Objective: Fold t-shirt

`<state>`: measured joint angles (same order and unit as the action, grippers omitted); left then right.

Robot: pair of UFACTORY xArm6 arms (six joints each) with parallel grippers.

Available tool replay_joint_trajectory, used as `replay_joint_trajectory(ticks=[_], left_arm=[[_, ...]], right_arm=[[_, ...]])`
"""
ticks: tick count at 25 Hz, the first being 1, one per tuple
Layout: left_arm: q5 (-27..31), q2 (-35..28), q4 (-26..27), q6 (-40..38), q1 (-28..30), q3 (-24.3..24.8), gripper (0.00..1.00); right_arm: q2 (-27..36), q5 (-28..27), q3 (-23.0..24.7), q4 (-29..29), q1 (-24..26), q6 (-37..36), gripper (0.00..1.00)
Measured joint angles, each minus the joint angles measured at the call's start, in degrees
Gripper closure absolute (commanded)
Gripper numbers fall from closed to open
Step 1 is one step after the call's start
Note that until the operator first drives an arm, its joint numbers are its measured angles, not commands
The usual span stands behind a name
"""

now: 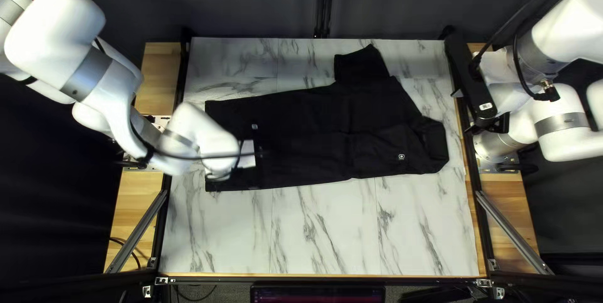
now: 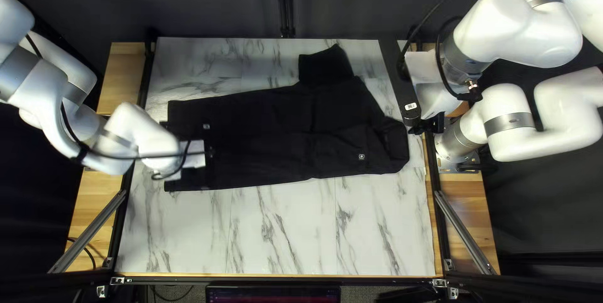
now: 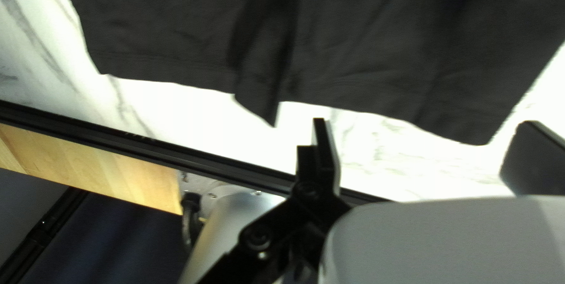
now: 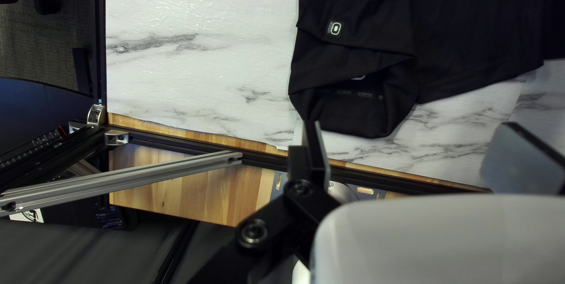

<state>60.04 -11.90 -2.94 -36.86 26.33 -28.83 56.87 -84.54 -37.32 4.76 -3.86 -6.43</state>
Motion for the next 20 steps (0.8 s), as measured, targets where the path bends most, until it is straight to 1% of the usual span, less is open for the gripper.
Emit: replay_joint_trajectory(ticks=[3,6,9,11,14,17,20], left_arm=[[-1.5,1.8,-0.8,-1.6,3.5,0.3,0.0],[-1.6,1.3,-2.6,-2.6,6.6,1.8,0.0],[0.3,0.5,-5.3,-2.9,9.6,2.9,0.0],[2.1,1.3,-6.9,-3.1,11.0,2.6,0.0],[4.2,3.9,-8.6,-3.5,12.0,1.3,0.0],[5.3,7.4,-9.9,-3.9,11.4,-0.3,0.0],[5.5,7.9,-10.1,-4.0,11.2,-0.5,0.0]], right_arm=[[0.0,0.0,0.0,0.0,0.0,0.0,0.0],[0.0,0.0,0.0,0.0,0.0,0.0,0.0],[0.0,0.0,0.0,0.0,0.0,0.0,0.0],[0.0,0.0,0.0,0.0,0.0,0.0,0.0],[0.0,0.0,0.0,0.0,0.0,0.0,0.0],[0.0,0.0,0.0,0.0,0.0,0.0,0.0],[0.0,0.0,0.0,0.0,0.0,0.0,0.0]])
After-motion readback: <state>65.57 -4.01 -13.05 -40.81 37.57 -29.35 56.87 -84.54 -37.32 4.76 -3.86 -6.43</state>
